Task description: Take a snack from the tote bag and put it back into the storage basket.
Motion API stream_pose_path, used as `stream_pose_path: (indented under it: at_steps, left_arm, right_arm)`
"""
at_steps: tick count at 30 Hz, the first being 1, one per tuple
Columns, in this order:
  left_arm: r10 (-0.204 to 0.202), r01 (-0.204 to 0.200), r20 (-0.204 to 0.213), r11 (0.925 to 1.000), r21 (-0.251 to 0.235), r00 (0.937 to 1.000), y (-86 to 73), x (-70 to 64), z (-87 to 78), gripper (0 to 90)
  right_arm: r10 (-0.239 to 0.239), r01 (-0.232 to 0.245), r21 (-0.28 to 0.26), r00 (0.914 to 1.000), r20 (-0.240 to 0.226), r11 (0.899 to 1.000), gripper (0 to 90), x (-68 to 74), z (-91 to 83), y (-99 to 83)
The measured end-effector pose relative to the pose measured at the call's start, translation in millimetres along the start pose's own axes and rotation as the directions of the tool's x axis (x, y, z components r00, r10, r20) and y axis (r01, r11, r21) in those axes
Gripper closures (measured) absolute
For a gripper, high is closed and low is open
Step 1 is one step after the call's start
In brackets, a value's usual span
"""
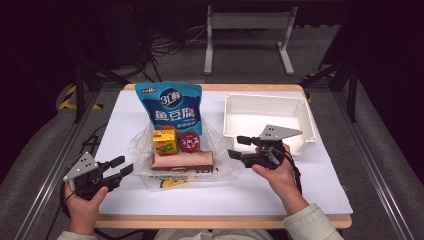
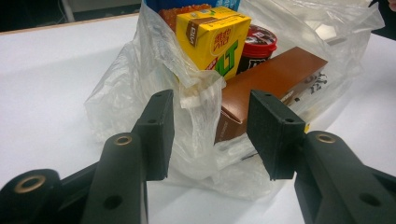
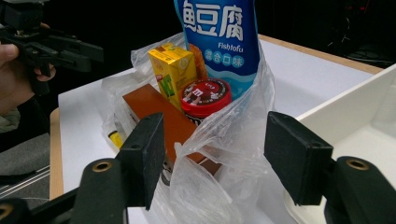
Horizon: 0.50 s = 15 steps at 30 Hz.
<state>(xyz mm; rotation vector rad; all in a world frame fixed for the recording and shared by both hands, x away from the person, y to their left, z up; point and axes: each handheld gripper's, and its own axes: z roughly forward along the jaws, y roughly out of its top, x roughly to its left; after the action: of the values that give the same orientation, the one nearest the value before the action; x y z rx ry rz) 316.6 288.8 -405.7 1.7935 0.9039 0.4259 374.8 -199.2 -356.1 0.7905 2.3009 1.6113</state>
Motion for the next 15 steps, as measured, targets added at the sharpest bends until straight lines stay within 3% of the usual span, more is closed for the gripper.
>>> stream_pose_path:
  at_steps: [8,15]
  left_arm:
    - [0.008,-0.008,0.023,0.9999,0.007,0.9997,0.5,1.5,0.2,52.3]
    - [-0.002,0.002,0.012,1.0000,0.005,0.9999,-0.3,3.6,-1.5,52.4]
  right_arm:
    - [-0.023,0.023,0.003,0.9997,-0.012,1.000,42.2,-5.4,-0.9,17.7]
    - [-0.039,0.039,-0.003,0.9992,-0.003,0.999,42.1,-10.3,-0.5,39.4]
